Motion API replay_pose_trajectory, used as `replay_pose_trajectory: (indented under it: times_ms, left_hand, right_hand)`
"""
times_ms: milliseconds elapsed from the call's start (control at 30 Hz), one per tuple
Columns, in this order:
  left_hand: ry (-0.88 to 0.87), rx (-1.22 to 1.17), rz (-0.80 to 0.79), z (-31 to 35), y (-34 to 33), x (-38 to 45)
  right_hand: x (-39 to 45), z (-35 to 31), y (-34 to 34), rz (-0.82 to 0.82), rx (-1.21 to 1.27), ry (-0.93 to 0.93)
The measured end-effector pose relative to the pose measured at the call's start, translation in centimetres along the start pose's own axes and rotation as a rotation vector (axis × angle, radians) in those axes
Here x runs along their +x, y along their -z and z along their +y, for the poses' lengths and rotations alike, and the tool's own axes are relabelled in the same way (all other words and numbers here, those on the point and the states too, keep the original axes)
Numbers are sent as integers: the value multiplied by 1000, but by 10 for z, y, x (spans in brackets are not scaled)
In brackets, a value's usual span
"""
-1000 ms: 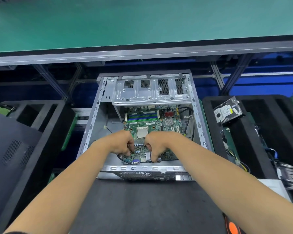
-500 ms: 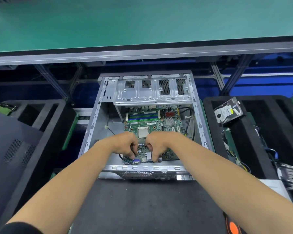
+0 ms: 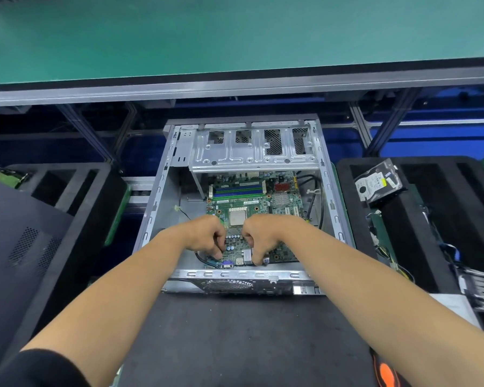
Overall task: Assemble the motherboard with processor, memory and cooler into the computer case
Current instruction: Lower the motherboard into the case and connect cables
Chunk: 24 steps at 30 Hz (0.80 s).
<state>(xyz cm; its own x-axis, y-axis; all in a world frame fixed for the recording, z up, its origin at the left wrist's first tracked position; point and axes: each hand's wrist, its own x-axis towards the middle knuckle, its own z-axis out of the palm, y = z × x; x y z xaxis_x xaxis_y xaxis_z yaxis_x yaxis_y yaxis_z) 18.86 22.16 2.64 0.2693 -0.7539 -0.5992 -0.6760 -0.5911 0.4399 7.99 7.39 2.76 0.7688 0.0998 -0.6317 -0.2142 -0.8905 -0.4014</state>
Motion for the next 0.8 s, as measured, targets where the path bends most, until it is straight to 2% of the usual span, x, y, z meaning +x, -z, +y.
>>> replay_pose_trajectory:
  times_ms: [433, 800]
  left_hand:
    - [34, 59, -44, 0, -3, 4]
    - [-54, 369, -18, 11, -4, 2]
  right_hand:
    - [2, 1, 0, -1, -12, 9]
    - [4, 2, -2, -14, -1, 6]
